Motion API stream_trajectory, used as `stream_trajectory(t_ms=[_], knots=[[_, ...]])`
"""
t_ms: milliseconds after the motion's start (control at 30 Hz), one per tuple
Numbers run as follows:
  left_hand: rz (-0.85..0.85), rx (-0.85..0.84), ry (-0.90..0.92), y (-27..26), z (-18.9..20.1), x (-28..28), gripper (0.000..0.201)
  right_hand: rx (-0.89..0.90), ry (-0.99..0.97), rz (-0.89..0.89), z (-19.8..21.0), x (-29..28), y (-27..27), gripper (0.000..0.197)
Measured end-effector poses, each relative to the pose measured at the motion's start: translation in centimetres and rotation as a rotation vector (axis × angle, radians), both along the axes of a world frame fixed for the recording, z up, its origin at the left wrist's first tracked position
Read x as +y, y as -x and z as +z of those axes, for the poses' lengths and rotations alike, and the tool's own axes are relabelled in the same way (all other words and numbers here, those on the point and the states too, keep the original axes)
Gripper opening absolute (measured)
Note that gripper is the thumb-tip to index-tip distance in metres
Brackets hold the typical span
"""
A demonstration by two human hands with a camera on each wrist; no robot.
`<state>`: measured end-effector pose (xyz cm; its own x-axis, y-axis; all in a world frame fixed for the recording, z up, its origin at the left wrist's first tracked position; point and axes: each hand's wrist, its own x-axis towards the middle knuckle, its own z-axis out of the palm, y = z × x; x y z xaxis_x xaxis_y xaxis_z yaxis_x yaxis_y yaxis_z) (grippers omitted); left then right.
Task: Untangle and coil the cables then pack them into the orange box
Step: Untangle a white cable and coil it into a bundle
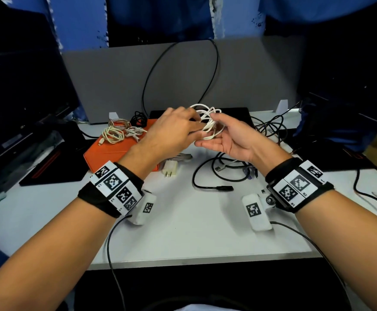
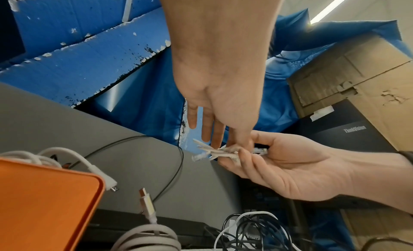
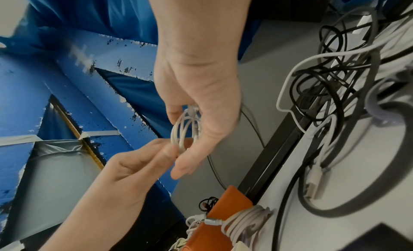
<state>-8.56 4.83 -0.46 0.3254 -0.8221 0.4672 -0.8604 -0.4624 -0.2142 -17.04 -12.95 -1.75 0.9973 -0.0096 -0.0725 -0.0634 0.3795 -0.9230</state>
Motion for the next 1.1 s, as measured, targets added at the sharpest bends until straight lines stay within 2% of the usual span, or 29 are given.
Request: stream_trajectory(t_ms=[33,100,167,200,267,333,433,567,600,667,700,733,800,933,1000,1100], knots=[[-0.027,0.075,0.052,0.2,-0.1,0.1,0.038,-0.016,-0.002,-0.008,0.0,-0.1,0.1,0.036],[-0.067,0.210,0.312,0.4,-0.3,0.0,0.040,-0.050,-0.006,-0.021,0.1,-0.2,0.3,0.034],[0.039,0.343,0.603,0.4,-0.1,-0.2,0.048,-0.084,0.012,-0.011,0.3,-0.1,0.6,0.035],[0.112,0.465,0.662,0.4,0.2,-0.3,0.050,-0.103,0.025,0.011,0.3,0.0,0.7,0.035],[0.163,0.646,0.629,0.5,0.7,-0.7,0.043,-0.138,0.043,0.073,0.2,0.2,1.0,0.035],[0.123,0.641,0.566,1.0,1.0,-0.9,0.037,-0.164,0.065,0.113,0.2,0.2,1.3,0.036],[0.086,0.634,0.543,1.2,1.3,-0.6,0.045,-0.189,0.104,0.102,0.2,0.1,1.4,0.037],[0.063,0.682,0.467,1.5,1.3,-0.3,0.046,-0.200,0.230,0.077,0.1,0.4,1.4,0.038],[0.085,0.690,0.454,1.7,1.5,-0.3,0.053,-0.203,0.263,0.070,0.1,0.5,1.3,0.038],[0.108,0.709,0.436,2.1,1.8,-0.3,0.091,-0.208,0.322,0.055,0.4,0.4,1.3,0.039],[0.104,0.710,0.412,2.3,1.9,-0.3,0.107,-0.210,0.344,0.054,0.5,0.4,1.4,0.039],[0.095,0.701,0.373,2.6,2.0,-0.4,0.114,-0.210,0.353,0.056,0.7,0.4,1.4,0.039],[0.073,0.665,0.317,2.9,1.9,-0.6,0.111,-0.194,0.354,0.063,0.8,0.4,1.4,0.040],[-0.017,0.581,0.329,3.2,1.7,-0.7,0.080,-0.179,0.326,0.060,0.8,0.7,1.5,0.040],[-0.038,0.532,0.230,3.3,1.4,-0.8,0.070,-0.188,0.276,0.043,0.8,1.0,1.6,0.041],[-0.043,0.508,0.132,3.1,0.9,-0.9,0.075,-0.182,0.219,-0.024,0.7,1.6,1.5,0.039]])
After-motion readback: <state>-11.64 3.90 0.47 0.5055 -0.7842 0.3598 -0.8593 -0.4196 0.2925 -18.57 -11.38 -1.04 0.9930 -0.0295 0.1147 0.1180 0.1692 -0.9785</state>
